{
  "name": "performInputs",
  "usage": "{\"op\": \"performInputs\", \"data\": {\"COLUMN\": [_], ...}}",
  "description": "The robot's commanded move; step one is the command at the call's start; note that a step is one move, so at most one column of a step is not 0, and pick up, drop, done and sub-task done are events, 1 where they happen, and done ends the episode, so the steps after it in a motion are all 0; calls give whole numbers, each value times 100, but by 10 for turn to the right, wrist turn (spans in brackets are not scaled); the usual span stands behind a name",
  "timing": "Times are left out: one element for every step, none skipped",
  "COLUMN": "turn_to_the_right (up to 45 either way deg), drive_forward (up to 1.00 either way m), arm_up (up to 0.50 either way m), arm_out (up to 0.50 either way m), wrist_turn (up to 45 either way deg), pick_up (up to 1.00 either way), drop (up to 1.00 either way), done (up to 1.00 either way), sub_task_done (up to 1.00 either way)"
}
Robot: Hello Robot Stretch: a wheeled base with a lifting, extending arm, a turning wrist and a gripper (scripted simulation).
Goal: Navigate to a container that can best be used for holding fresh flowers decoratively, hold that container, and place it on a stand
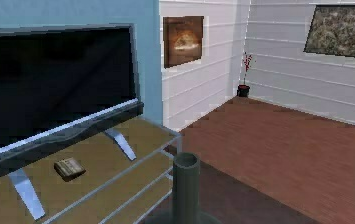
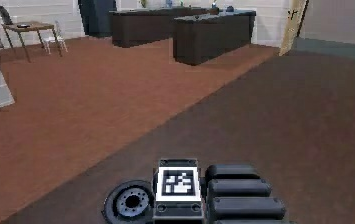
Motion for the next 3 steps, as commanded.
{"op": "performInputs", "data": {"turn_to_the_right": [0,450,450], "drive_forward": [45,0,0], "arm_up": [0,0,0], "arm_out": [0,0,0], "wrist_turn": [0,0,0], "pick_up": [0,0,0], "drop": [0,0,0], "done": [0,0,0], "sub_task_done": [0,0,0]}}
